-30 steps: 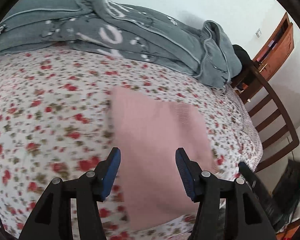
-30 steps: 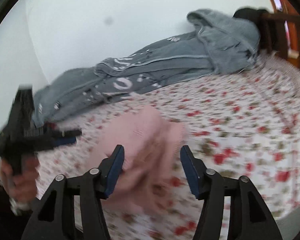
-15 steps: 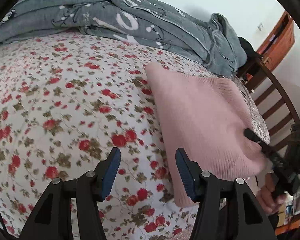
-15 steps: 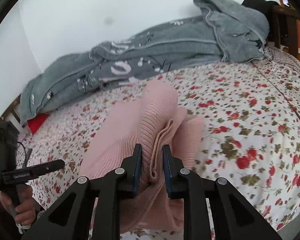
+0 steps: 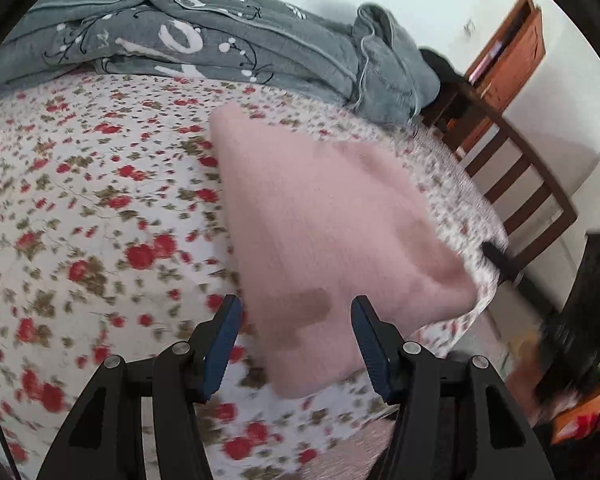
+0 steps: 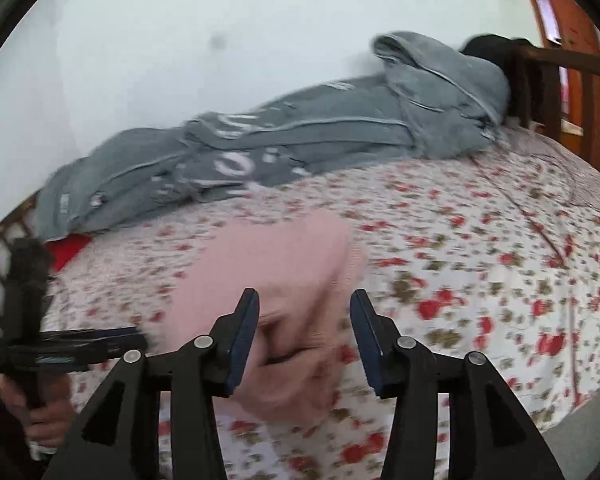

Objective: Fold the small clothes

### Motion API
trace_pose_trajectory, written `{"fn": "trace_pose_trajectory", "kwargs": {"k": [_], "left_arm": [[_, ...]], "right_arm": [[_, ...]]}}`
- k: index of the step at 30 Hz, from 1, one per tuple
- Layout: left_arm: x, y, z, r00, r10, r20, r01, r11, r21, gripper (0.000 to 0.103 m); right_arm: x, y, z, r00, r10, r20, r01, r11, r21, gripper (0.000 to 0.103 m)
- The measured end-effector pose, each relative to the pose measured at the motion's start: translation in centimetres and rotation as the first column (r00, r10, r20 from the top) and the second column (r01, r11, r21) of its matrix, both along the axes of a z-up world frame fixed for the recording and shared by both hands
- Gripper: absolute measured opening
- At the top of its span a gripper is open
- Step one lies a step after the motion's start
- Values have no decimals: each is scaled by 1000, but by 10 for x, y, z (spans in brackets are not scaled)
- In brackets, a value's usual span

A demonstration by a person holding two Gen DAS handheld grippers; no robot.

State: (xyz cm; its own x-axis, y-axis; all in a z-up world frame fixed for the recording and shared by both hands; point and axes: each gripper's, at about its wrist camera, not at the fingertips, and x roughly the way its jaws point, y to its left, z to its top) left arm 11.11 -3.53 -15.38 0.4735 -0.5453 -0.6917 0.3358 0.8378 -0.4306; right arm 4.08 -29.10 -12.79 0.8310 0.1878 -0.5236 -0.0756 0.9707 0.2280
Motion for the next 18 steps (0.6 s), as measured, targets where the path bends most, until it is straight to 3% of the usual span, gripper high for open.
{"fn": "trace_pose_trajectory", "kwargs": {"k": [2,3,5,6,9,11,12,15,18], "left_arm": [[0,-7,2,1000,12,19,-12,1000,-17,55],[1,-11,1,1000,24,19,-25,1000,9,55],[5,-20,-6,999,54,-6,-53,993,102,54],[6,-21,-9,998,53,-15,-51,993,110,54],[2,-17,-13,999,41,-31,-38,994,100,54],[1,-15,-12,999,44,-20,-42,994,96,54],[1,-15,-12,999,47,-20,-45,995,91,54],[5,-18,-12,998,44,-37,-41,997,64,54],[-2,-20,-5,1000,19,3,-19,997,70,55]], "right_arm": [[3,17,-11,1000,-9,-18,8,998,-62,47],[6,22,-18,999,-15,-41,11,996,-87,46],[12,25,-37,996,-40,-84,28,989,-144,7],[12,22,-46,993,-66,-99,50,986,-157,7],[-9,-5,-58,992,-79,-102,78,997,-20,6],[-19,-15,-60,986,-140,-89,140,990,-7,0],[-20,-20,-67,975,-198,-105,196,980,-29,0],[-8,-27,-94,955,-182,-235,192,981,20,0],[-21,-30,-83,967,-187,-176,194,981,24,0]]}}
